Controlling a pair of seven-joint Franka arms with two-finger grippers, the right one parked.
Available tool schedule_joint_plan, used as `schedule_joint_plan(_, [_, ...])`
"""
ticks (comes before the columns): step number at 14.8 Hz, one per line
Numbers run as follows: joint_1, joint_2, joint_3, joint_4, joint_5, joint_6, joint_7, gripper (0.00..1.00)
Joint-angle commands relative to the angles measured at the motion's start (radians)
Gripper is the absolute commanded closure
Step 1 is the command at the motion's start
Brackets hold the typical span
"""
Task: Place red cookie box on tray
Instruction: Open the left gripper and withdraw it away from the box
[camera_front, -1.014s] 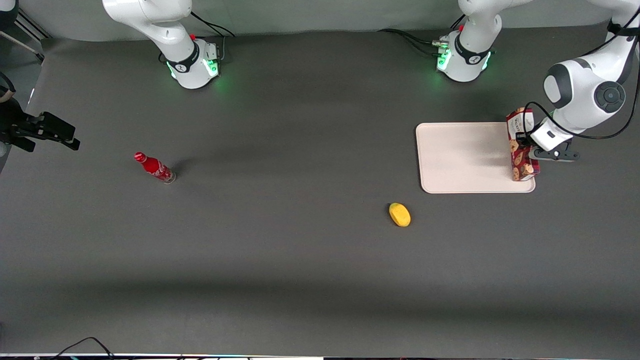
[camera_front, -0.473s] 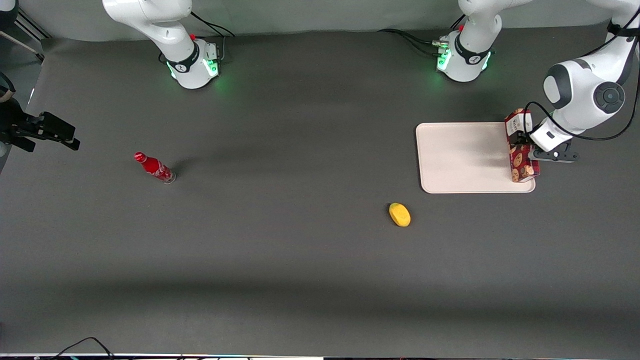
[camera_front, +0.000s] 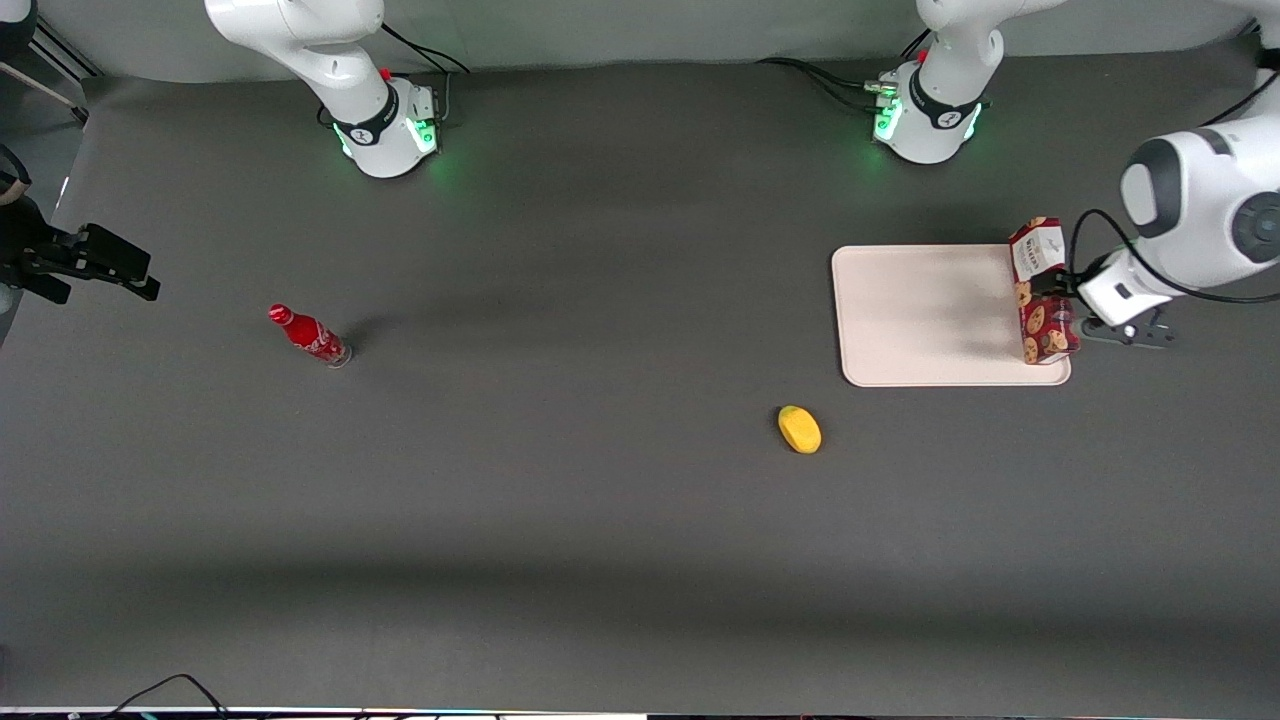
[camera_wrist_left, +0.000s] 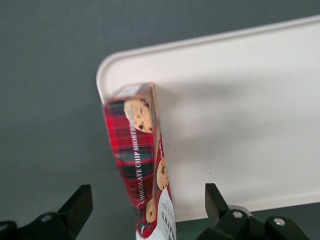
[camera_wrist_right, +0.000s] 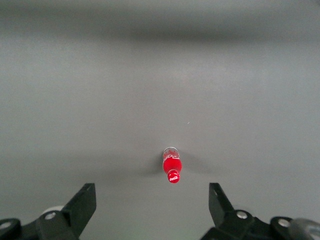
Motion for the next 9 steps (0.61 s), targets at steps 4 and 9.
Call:
schedule_joint_plan(4, [-0.029,0.021,-0.055,0.415,-0.011,-0.427,-0.008,0.00])
schedule_joint_plan(9, [-0.121,0.011,-0.049,0.676,-0.110,-0.588,-0.114,0.00])
